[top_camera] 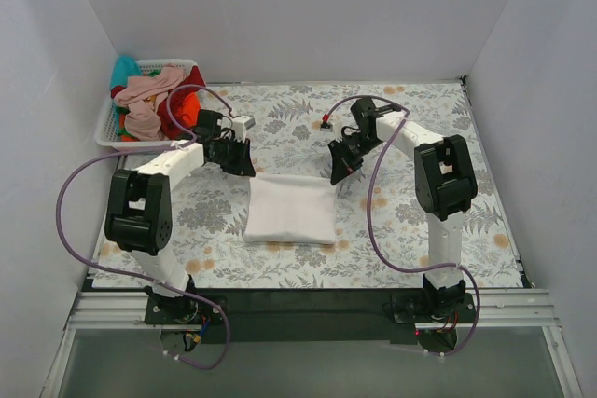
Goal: Fold and stack the t-shirts
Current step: Fold the tshirt
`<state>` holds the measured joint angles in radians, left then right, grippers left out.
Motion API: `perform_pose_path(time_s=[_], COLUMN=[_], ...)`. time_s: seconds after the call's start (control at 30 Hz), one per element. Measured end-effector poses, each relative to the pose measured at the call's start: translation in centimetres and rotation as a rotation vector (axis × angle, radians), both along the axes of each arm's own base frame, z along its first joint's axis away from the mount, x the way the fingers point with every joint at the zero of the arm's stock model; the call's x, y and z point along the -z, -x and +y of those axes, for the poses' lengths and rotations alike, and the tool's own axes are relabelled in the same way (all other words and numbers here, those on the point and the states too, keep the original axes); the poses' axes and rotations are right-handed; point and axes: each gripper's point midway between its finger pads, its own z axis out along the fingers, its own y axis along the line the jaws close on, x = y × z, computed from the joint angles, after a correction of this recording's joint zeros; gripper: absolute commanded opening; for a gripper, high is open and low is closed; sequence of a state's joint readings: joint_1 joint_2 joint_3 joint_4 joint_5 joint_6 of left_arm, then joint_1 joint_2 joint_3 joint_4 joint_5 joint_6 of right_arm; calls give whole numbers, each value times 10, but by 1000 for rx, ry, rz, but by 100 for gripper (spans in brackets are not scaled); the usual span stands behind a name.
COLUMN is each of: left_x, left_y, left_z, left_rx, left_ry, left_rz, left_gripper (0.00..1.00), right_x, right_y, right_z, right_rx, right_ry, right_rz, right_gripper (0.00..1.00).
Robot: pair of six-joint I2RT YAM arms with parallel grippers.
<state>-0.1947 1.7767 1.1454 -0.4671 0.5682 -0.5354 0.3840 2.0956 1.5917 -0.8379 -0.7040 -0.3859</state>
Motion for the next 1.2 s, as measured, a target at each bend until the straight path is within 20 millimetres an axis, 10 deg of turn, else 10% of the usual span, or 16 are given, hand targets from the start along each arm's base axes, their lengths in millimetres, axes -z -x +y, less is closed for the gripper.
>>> perform_pose_path(time_s=[0.2, 0.53, 0.77, 1.03, 1.2], left_x=[-23, 26, 30, -50, -86], left_y=[-1, -15, -28, -10, 28], left_z=[14, 19, 24, 10, -13], left_rx=[-34, -65, -93, -60, 60], left_ry=[-12, -62, -77, 83, 252], left_rz=[-89, -28, -43, -167, -175], left_gripper=[0, 0, 32, 42, 45], right_x=[-8, 6, 17, -36, -95], right_y=[-8, -46, -61, -63, -12], right_z=[-5, 3, 2, 1, 20], right_rx=[22, 71, 109, 147, 61], right_ry=[-7, 32, 68, -12, -183], right_rz=[-29, -74, -68, -122, -134], right_gripper=[1, 1, 52, 62, 54])
